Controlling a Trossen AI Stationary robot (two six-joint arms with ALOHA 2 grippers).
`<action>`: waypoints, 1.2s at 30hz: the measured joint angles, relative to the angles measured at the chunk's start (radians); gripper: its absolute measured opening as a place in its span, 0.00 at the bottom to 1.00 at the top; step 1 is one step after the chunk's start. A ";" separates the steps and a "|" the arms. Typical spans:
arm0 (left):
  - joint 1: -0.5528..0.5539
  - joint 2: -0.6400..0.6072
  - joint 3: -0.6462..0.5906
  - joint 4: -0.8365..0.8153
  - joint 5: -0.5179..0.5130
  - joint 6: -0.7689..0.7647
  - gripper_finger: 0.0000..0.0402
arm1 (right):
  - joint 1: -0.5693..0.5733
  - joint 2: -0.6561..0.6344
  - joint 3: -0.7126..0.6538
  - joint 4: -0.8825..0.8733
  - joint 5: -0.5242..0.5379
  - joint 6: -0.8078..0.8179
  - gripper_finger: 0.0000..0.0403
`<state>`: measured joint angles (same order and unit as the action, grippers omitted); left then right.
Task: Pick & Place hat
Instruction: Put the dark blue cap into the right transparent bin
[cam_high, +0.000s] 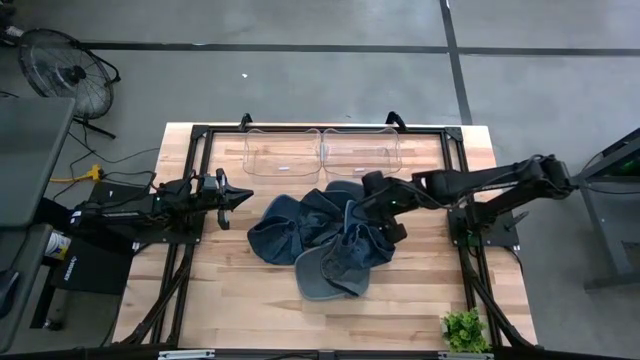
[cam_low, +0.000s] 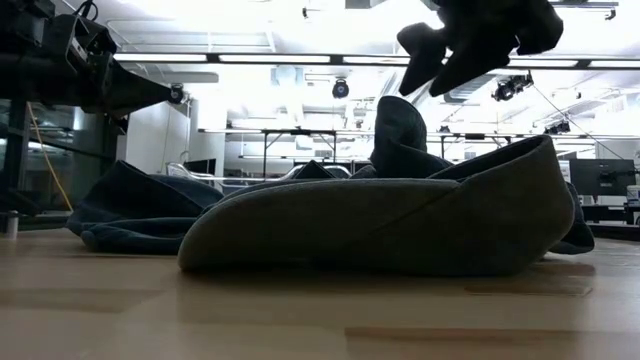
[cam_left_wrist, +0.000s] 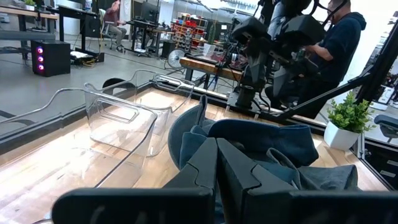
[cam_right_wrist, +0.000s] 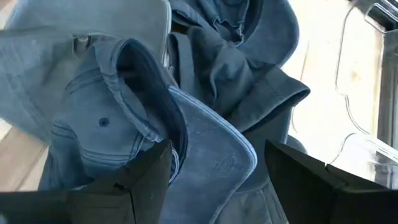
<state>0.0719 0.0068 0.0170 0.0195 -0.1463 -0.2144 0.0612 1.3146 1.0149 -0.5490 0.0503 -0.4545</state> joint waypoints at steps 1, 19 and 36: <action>0.000 0.000 0.000 0.000 0.000 0.000 0.00 | 0.000 0.005 0.000 0.001 0.011 -0.008 0.62; 0.000 0.000 0.000 0.000 0.000 0.000 0.00 | 0.017 0.028 0.000 -0.015 -0.107 -0.119 0.62; 0.000 0.000 0.000 0.000 0.000 0.000 0.00 | 0.011 0.243 0.271 -0.224 -0.195 -0.255 0.62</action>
<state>0.0716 0.0071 0.0170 0.0196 -0.1463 -0.2142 0.0720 1.5581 1.2857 -0.7729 -0.1449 -0.7096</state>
